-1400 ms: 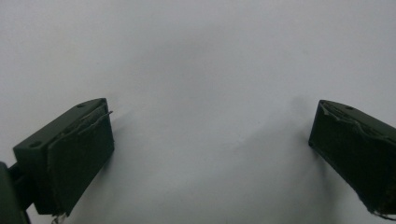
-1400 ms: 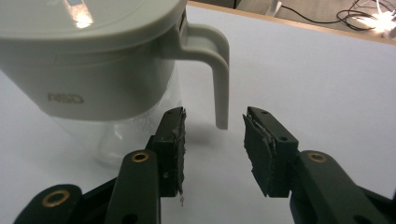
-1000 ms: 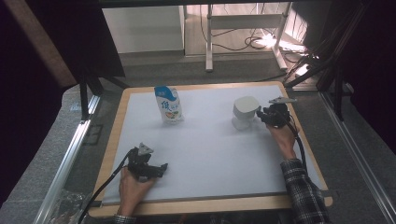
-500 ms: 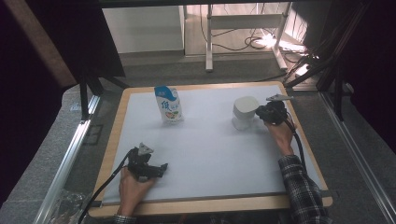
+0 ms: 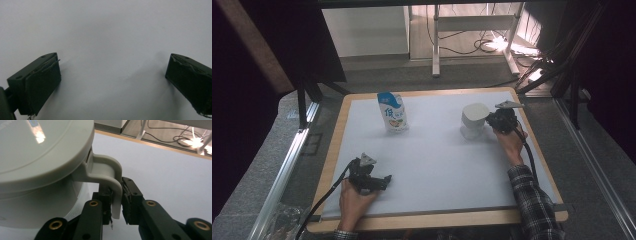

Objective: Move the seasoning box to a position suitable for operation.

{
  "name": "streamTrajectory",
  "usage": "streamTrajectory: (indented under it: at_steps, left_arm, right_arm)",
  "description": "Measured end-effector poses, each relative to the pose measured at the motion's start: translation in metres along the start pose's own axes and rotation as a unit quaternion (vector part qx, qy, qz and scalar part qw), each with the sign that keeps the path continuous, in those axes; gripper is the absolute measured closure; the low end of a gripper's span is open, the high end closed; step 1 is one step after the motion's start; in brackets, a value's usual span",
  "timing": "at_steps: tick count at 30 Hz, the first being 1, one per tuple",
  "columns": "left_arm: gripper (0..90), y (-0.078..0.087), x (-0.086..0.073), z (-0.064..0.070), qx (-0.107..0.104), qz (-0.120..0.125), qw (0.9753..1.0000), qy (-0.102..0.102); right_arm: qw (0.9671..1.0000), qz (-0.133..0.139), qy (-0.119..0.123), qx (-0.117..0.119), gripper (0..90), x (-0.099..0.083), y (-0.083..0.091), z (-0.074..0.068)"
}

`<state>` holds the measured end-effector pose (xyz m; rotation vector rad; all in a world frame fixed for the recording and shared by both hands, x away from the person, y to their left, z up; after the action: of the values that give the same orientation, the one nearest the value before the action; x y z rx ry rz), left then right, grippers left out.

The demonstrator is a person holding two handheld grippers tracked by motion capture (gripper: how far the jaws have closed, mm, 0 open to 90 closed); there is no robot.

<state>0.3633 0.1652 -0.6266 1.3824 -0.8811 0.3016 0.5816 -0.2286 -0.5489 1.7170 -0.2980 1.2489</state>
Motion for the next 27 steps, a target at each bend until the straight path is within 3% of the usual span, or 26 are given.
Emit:
streamTrajectory:
  at_steps: [5,7,15,18,27]
  left_arm:
    - [0.0,0.000,0.000,0.000,0.000,0.000,1.0000,0.000]
    - [0.0,0.000,0.000,0.000,0.000,0.000,1.0000,0.000]
    - [0.0,0.000,0.000,0.000,0.000,0.000,1.0000,0.000]
    - [0.0,0.000,0.000,0.000,0.000,0.000,1.0000,0.000]
    - [0.0,0.000,0.000,0.000,0.000,0.000,1.0000,0.000]
  right_arm:
    - [1.0000,-0.003,-0.007,-0.004,80.0,0.000,0.001,-0.001]
    - [0.9997,-0.001,-0.026,0.002,80.3,0.000,0.001,-0.002]
    - [0.9993,-0.009,-0.037,-0.006,80.1,0.000,0.004,-0.005]
    - [0.9985,-0.010,-0.054,0.002,80.0,-0.002,0.005,-0.006]
    - [0.9976,-0.007,-0.067,0.013,80.1,-0.002,0.014,-0.016]
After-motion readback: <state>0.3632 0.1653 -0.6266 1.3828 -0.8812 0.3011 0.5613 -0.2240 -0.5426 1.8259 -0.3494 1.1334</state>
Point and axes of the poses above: each handheld gripper's, and its own axes: y roughly backward along the jaws, x roughly out of its top, z roughly to its right, the point moved 10 cm from there along -y, roughly forward along the jaws, and after that the axes turned 10 degrees about x, right-handed, at the moved point
